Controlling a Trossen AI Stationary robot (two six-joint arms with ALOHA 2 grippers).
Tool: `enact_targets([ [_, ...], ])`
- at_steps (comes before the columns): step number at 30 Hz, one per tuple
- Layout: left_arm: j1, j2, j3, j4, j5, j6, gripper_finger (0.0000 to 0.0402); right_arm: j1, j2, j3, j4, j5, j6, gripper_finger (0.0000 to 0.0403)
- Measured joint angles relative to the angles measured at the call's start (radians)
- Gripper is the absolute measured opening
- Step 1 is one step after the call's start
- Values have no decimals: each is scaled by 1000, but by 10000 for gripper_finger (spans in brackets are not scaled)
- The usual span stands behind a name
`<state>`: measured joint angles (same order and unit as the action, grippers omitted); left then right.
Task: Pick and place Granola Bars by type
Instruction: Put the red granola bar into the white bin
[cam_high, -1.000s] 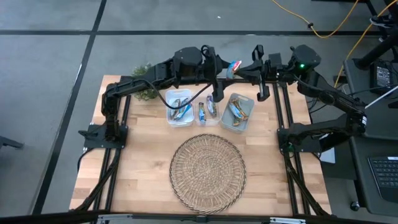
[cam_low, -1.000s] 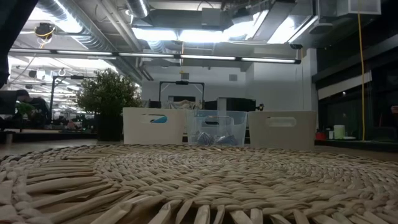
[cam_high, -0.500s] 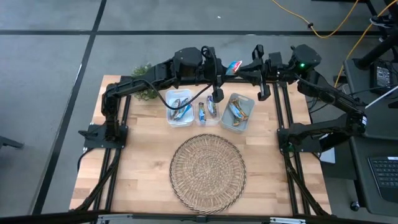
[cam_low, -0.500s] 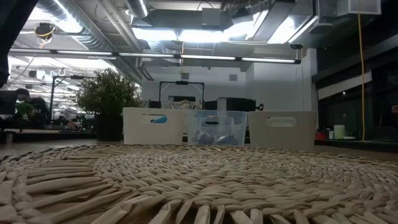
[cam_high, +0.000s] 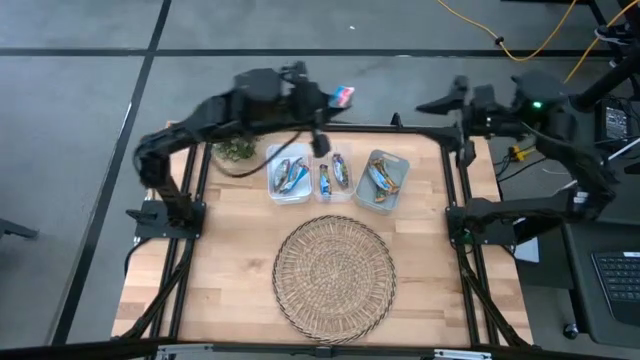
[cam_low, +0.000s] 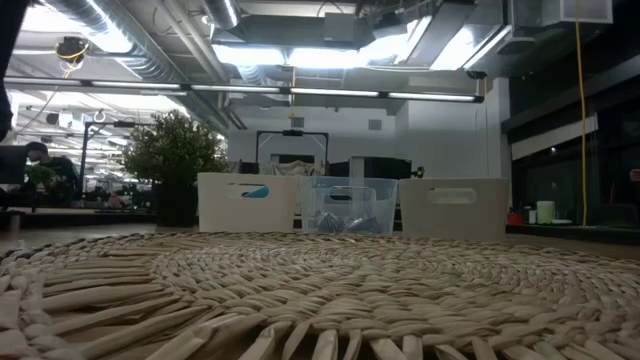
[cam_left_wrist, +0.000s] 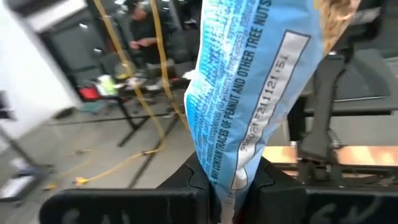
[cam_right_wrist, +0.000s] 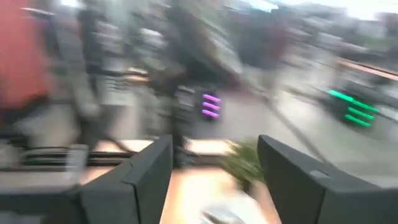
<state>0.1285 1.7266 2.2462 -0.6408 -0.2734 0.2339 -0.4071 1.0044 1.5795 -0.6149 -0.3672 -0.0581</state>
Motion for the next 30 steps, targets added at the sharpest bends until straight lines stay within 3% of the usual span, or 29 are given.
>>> enact_targets([
  [4, -59, -91, 0, -99, -160, 13, 21, 55, -68, -14, -118, 388, -4, 228],
  [7, -83, -150, 1, -191, -189, -58, 20, 113, -116, -84, -109, 506, 4, 215],
  [12, -81, -196, 1, -325, -200, -207, 20, 208, -167, -295, -74, 574, 72, 196],
  [17, 8, -176, 1, -474, -191, -300, 20, 270, -177, -499, 32, 617, 54, 185],
  [25, 144, -115, 2, -542, 13, -440, 20, 288, -178, -535, 77, 621, 48, 178],
  [30, 205, -21, 1, -790, 15, -521, 21, 288, -177, -535, 77, 616, 51, 178],
])
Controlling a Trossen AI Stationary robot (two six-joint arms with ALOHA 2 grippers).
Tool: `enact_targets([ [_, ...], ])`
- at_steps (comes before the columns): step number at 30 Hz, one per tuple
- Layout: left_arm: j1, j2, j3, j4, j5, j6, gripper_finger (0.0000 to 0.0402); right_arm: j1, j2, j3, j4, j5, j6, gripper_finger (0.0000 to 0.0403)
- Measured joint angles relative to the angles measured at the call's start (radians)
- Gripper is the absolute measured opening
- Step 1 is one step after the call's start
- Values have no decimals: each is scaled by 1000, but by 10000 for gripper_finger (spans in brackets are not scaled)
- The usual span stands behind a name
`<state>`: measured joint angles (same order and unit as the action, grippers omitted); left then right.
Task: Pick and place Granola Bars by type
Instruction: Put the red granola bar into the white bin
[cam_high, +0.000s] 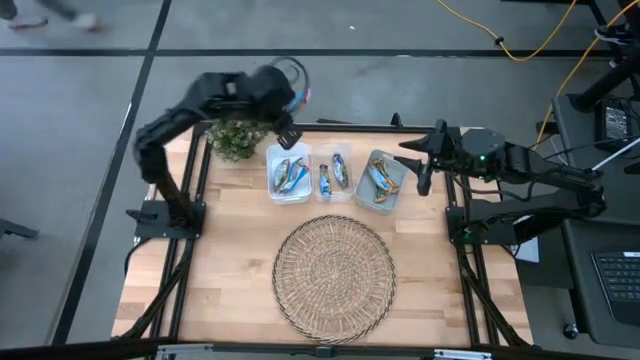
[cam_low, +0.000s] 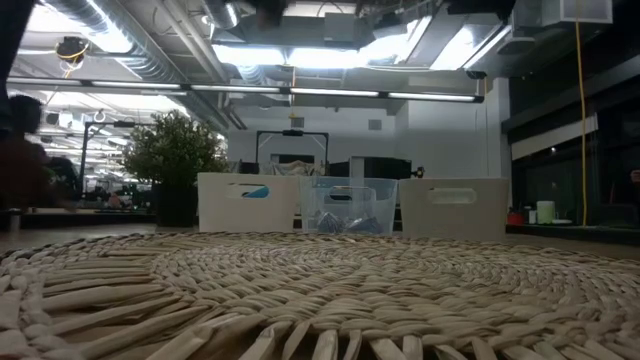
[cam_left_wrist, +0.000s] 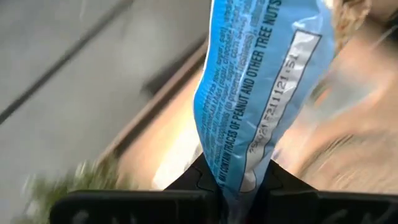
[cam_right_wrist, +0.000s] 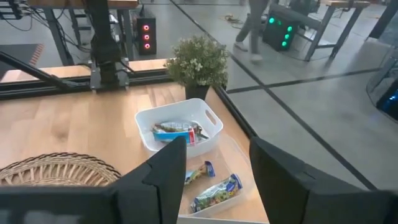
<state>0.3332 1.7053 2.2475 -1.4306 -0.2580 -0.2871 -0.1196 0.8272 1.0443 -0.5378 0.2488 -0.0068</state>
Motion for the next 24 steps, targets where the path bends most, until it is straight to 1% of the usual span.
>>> enact_targets([
  [2, 4, 54, 0, -94, -17, -8, 21, 0, 0, 0, -3, -6, -1, 178],
  [4, 1, 111, -2, -147, -29, 3, 21, 0, 0, 0, -4, -15, 0, 178],
  [6, -7, 150, -24, -128, -20, 31, 21, 1, 0, 0, -4, -28, -3, 178],
  [9, 1, 163, -111, -77, 32, 46, 21, 12, 0, 0, -10, -30, -6, 178],
  [11, 14, 151, -205, -37, 67, 41, 22, 24, 0, 0, -13, -33, -22, 178],
  [13, 21, 124, -305, 41, 91, 13, 22, 42, 0, 0, -20, -33, -25, 178],
  [19, 40, -29, -583, 314, 219, -140, 22, 84, 0, 0, -29, -33, -31, 177],
  [22, 42, -78, -689, 416, 237, -218, 22, 92, 0, 0, -29, -33, -51, 177],
  [24, 36, -87, -749, 437, 238, -250, 22, 92, 1, 0, -28, -33, -74, 178],
])
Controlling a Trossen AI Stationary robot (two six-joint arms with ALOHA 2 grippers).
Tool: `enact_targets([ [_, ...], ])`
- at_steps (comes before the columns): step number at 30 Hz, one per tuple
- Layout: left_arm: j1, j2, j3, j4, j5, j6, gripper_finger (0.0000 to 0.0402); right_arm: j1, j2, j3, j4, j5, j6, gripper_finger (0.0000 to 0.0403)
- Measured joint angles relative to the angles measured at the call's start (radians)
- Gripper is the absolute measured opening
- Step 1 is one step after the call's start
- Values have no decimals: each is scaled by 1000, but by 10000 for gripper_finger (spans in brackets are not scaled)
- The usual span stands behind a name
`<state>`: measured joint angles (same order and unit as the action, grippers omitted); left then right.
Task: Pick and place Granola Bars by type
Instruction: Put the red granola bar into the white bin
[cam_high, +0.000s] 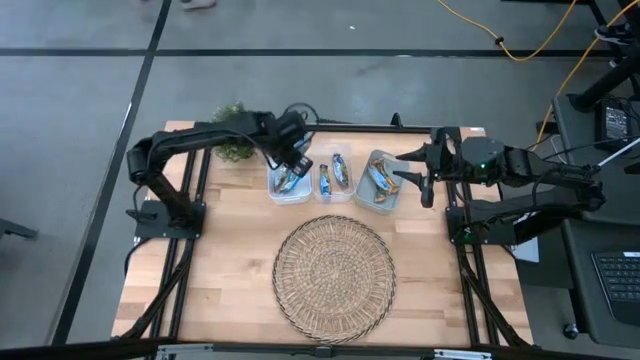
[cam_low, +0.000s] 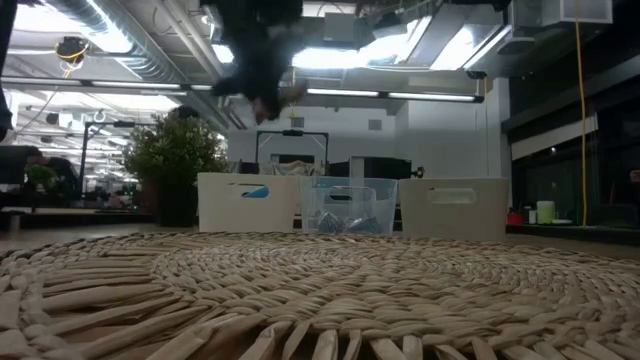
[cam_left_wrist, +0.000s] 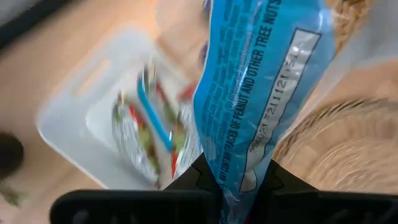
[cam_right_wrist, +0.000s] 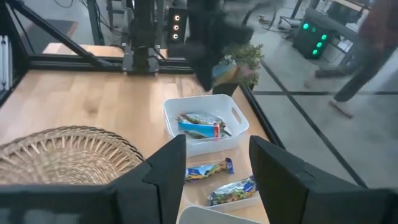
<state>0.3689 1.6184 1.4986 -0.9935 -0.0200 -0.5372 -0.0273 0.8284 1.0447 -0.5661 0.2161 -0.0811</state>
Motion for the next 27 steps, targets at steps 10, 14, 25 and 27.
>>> enact_targets([
  [10, -29, 3, -199, 157, -4, -102, 22, 0, 0, 0, 14, 0, -32, 177],
  [14, -18, 3, -216, 160, -6, -133, 26, 0, 0, 0, 18, 0, -31, 178],
  [25, -16, 2, -215, 151, -6, -133, 123, 0, 0, 0, 4, -6, -6, 178],
  [27, -19, -3, -215, 140, -8, -133, 149, 0, 0, 0, -5, -7, -7, 177],
])
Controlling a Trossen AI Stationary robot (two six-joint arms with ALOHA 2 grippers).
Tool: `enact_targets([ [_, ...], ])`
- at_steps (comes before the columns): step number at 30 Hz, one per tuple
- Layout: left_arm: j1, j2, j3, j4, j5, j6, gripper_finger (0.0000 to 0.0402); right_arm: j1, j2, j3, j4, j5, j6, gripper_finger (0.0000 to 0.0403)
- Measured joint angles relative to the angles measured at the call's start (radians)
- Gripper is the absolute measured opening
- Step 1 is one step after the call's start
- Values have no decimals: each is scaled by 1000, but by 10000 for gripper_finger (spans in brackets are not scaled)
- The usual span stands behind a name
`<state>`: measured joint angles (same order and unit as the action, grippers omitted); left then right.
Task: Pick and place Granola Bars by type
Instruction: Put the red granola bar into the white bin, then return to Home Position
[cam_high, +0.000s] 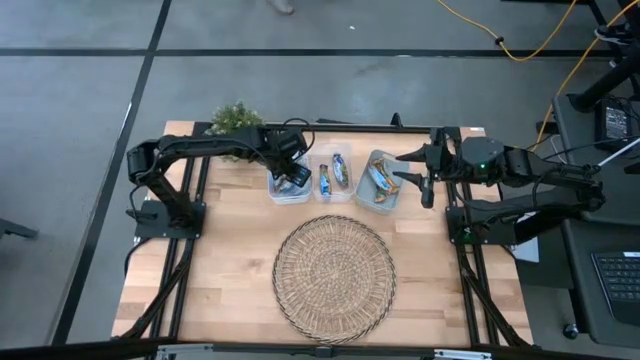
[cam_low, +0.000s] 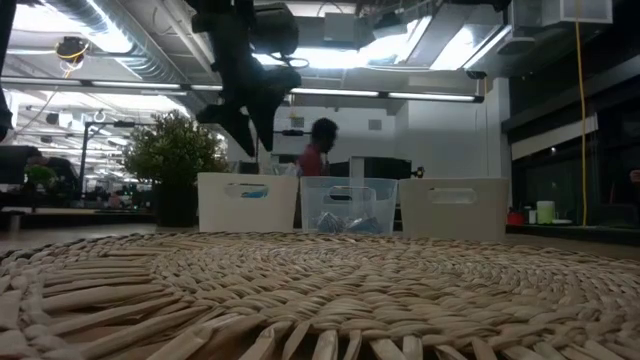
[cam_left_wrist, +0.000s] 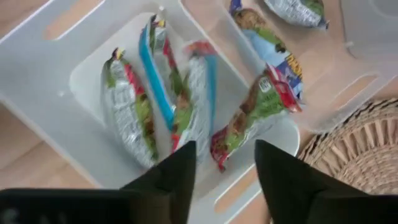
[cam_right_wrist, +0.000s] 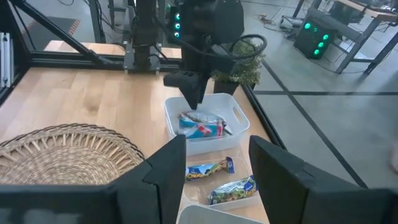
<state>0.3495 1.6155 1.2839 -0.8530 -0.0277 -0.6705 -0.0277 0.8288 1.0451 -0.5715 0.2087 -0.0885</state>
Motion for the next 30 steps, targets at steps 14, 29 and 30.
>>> enact_targets([
  [14, -10, -295, 26, -35, -50, -143, 223, 0, 0, 0, -18, -53, -29, 178],
  [29, -146, -771, 100, 27, 121, -101, 223, 0, 0, 0, 16, -81, -134, 178],
  [30, -160, -801, 100, 30, 80, -40, 223, 0, 0, 0, 23, -81, -133, 177],
])
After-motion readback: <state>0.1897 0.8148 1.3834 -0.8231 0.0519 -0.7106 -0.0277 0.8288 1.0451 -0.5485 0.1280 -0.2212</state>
